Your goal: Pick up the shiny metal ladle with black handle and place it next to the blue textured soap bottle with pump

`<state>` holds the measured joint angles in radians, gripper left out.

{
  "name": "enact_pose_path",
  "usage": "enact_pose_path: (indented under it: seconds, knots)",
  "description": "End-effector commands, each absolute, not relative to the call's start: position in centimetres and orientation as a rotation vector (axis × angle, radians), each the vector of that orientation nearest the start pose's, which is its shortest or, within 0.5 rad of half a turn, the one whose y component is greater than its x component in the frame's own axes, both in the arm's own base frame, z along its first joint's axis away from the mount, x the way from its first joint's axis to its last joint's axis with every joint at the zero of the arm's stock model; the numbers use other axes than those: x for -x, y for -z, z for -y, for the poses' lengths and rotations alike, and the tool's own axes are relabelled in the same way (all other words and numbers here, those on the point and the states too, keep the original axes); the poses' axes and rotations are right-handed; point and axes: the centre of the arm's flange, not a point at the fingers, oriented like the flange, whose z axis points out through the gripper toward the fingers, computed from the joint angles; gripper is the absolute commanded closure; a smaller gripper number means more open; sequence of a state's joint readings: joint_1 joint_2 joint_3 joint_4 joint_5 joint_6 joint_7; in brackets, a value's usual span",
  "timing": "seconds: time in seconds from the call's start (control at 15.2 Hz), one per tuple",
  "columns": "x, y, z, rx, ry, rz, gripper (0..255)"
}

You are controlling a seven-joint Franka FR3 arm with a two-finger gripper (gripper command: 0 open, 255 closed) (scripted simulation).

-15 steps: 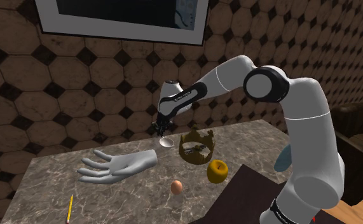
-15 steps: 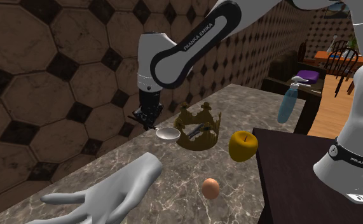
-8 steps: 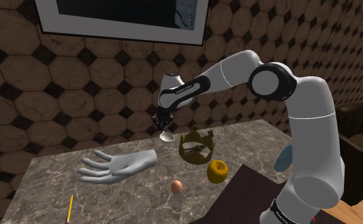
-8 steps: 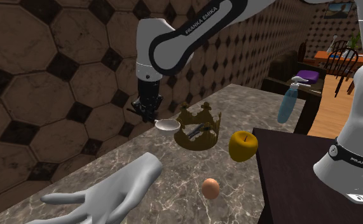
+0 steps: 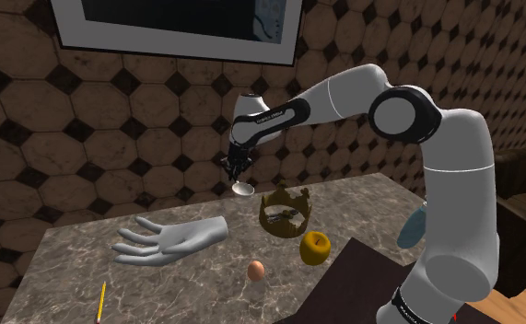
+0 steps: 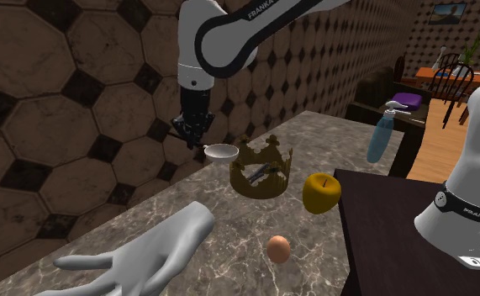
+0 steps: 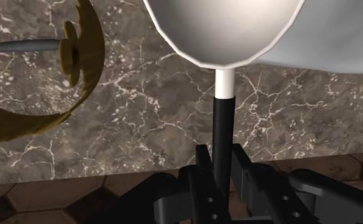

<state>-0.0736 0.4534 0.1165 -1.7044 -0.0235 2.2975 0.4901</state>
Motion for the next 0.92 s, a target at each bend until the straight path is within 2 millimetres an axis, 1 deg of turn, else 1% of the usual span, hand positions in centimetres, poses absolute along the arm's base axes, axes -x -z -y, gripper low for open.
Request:
enact_pose_path:
  seconds: [0.0, 0.86]
  knots:
    - [-68.0, -35.6, -2.2, 2.991, 0.199, -0.681, 255]
    - [-68.0, -42.5, -2.2, 2.991, 0.199, -0.681, 255]
